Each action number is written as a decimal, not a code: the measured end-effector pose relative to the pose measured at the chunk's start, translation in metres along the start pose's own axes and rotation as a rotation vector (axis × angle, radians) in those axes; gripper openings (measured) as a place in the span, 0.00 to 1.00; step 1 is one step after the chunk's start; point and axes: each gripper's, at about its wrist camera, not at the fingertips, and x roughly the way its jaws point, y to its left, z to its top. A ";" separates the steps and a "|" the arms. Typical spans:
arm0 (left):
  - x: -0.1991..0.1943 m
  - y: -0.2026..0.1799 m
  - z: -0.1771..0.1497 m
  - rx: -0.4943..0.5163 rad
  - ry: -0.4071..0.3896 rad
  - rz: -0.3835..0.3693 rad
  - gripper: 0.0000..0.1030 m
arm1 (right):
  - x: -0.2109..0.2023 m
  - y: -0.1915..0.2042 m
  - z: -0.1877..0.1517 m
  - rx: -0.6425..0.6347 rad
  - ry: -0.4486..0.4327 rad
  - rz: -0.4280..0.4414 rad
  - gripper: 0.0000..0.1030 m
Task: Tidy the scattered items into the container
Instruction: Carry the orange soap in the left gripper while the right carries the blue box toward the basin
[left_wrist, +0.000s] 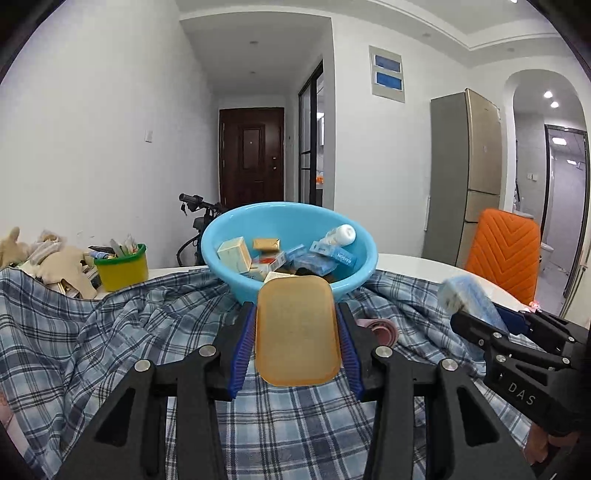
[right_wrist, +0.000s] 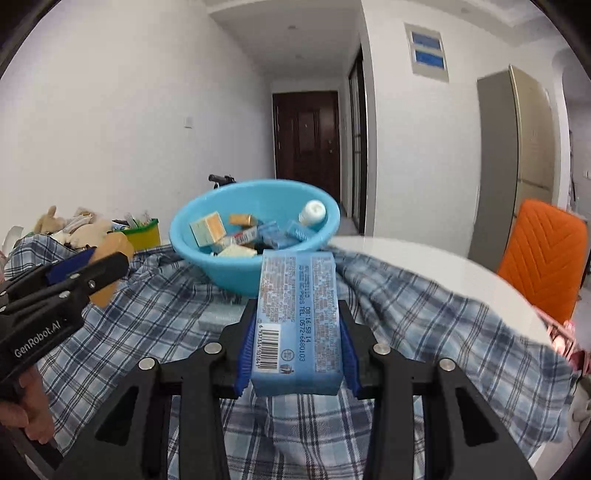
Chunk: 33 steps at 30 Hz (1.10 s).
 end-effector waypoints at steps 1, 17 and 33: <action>0.001 0.000 -0.001 -0.001 0.003 0.002 0.44 | 0.000 0.001 0.001 -0.001 0.000 -0.002 0.37; 0.000 0.005 0.098 0.004 -0.123 -0.005 0.44 | -0.025 -0.003 0.116 -0.003 -0.221 0.015 0.36; -0.062 -0.008 0.208 0.029 -0.305 -0.005 0.44 | -0.092 -0.003 0.216 0.015 -0.436 0.017 0.36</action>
